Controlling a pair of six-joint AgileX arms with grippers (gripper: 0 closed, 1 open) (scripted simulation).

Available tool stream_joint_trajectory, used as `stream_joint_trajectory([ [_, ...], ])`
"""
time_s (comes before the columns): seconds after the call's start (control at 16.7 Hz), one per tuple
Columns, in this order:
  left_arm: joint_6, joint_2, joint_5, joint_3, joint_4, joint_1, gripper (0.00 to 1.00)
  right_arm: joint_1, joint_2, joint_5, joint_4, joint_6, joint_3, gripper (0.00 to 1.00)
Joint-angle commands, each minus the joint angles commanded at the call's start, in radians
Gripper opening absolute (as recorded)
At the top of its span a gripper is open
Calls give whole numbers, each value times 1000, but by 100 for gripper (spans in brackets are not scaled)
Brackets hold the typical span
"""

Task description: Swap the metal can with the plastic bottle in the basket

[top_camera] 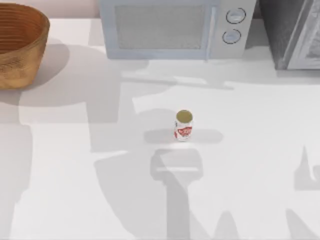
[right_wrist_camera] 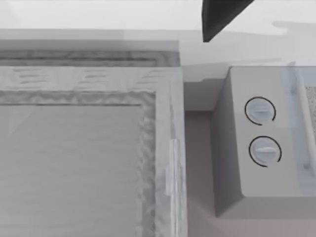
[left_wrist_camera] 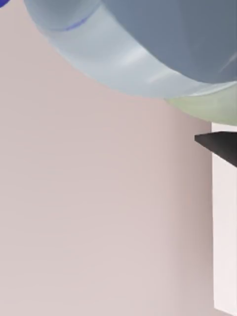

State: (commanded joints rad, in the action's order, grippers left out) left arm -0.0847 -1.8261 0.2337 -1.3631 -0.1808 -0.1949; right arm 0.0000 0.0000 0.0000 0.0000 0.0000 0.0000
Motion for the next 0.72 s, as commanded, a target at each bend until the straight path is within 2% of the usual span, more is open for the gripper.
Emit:
stream_joint_trajectory([
  [0.66,0,0,0,0,0,0,98,0,0,0,0,0,0,100],
  [0.72,0,0,0,0,0,0,100,0,0,0,0,0,0,100],
])
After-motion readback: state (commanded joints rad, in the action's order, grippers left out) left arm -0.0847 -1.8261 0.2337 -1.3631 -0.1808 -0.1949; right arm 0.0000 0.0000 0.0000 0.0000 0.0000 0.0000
